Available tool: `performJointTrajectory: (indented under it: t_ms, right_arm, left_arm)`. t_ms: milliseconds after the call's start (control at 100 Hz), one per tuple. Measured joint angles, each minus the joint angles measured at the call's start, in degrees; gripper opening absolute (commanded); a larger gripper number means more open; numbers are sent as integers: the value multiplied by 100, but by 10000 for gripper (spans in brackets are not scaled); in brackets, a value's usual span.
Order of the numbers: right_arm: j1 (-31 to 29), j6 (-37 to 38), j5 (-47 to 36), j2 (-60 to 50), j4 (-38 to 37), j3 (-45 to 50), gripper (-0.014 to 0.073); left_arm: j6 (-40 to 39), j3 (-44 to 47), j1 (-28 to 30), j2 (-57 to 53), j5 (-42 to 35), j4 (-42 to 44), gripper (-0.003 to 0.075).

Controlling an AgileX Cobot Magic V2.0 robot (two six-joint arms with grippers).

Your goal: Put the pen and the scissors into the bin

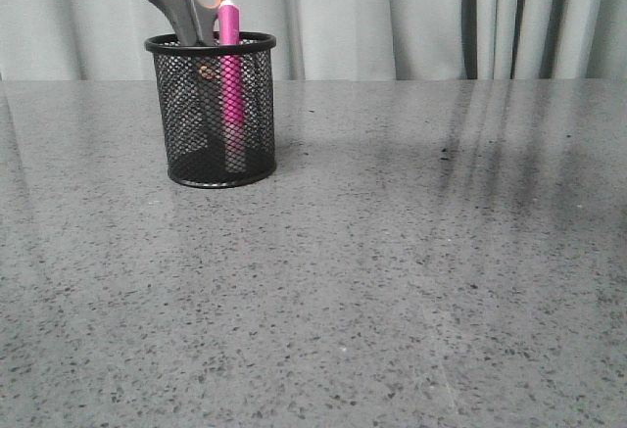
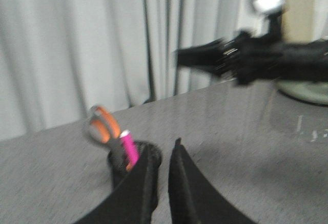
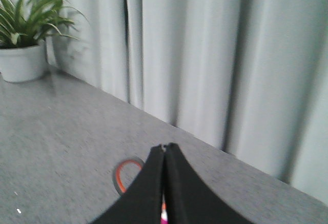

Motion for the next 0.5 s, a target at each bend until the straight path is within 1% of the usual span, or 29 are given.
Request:
performJointTrajectory:
  t_ms: [110, 180, 260, 340, 420, 500]
  right_arm:
    - [0, 0, 1079, -1211, -243, 715, -71]
    - [0, 0, 1794, -2090, -265, 1270, -71]
    - [0, 0, 2533, -3176, -265, 1899, -72]
    - [-11, -29, 3061, -4196, -265, 2460, -76]
    - [-11, -150, 3505, -5168, -265, 2786, -76]
    - [-11, -193, 3867, -5840, -265, 2968, -76]
  left_arm:
    - [-1165, 284, 0, -814, 588, 1129, 22]
    - [-1588, 420, 0, -1269, 863, 1611, 22]
    - [-1776, 513, 0, -1664, 1003, 1884, 15]
    - [-1844, 564, 0, -1751, 1062, 2020, -9]
    - [-1865, 603, 0, -1751, 1090, 2034, -19]
    - [-1885, 617, 0, -1751, 1100, 2057, -19]
